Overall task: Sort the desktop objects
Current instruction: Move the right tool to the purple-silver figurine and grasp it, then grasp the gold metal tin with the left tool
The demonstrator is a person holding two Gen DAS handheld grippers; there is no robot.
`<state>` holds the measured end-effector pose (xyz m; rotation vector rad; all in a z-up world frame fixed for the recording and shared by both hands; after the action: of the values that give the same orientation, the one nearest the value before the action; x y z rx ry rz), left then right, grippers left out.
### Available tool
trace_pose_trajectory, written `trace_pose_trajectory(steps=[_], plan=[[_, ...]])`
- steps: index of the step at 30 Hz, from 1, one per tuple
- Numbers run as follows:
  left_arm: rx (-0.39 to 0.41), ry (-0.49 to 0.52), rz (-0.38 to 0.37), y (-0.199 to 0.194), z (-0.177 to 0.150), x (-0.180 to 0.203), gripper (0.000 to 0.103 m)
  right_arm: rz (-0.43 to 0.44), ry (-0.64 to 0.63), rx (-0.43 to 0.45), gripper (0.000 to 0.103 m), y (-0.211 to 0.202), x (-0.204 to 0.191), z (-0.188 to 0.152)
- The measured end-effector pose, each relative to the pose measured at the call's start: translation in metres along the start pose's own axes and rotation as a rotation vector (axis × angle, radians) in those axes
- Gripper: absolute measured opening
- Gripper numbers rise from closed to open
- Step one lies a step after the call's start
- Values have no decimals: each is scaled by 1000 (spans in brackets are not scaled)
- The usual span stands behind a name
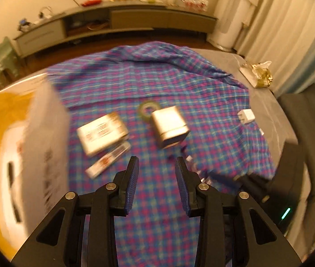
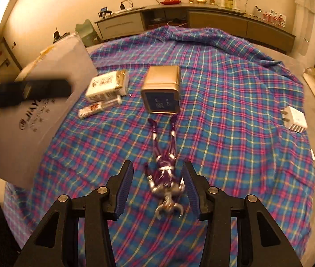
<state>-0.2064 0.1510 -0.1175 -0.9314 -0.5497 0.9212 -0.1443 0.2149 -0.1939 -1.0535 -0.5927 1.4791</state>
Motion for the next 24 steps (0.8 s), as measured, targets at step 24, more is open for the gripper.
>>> trace_pose_trajectory(steps=[24], plan=[[-135,-87,91,91,58,-4,50,13,-16,-45,32,-1,5,-4]])
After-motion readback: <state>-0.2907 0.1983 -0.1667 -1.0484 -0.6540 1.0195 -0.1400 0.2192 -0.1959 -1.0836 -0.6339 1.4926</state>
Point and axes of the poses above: each gripper's, at about its wrist camera, not at the fingertips, and y roughly the way its jaws point, x to its right, z to its top, the point moved 7 cm from there along y, roughly the way its jaws point, and after that the axes turned 15 degrees about y, right-handed, at the moved point
